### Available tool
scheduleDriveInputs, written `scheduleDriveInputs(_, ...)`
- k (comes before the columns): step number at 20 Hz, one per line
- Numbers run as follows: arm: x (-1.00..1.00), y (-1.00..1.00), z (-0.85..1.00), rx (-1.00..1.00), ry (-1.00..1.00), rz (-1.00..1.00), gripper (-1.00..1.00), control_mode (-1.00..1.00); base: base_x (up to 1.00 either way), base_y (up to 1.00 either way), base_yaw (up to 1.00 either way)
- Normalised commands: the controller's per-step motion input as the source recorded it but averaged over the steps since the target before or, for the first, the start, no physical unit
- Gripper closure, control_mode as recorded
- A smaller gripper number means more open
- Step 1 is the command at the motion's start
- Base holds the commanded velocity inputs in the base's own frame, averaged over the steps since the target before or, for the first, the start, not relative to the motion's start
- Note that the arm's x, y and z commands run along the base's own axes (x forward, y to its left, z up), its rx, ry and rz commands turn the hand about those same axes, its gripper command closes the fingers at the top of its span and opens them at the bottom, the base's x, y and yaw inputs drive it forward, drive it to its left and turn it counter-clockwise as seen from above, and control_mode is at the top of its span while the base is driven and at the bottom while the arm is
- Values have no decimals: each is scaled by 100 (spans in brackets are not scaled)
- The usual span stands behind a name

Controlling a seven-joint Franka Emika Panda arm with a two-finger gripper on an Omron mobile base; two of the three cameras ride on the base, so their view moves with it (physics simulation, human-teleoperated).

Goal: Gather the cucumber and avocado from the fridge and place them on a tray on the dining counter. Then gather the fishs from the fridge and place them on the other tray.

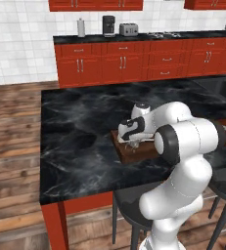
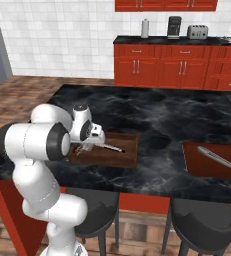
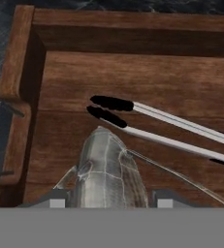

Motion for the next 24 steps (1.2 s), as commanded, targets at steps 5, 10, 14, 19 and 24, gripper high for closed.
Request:
scheduleDriveInputs(5,25,0,-23,0,0,0,-100,-100,0,0,0)
scheduleDriveInputs(10,2,0,-1,0,1,0,-100,-100,0,0,0)
scheduleDriveInputs(14,0,0,0,0,0,0,-100,-100,0,0,0)
scheduleDriveInputs(19,-8,-5,26,0,0,0,-100,-100,0,0,0)
scheduleDriveInputs(24,-62,-3,50,0,0,0,-100,-100,0,0,0)
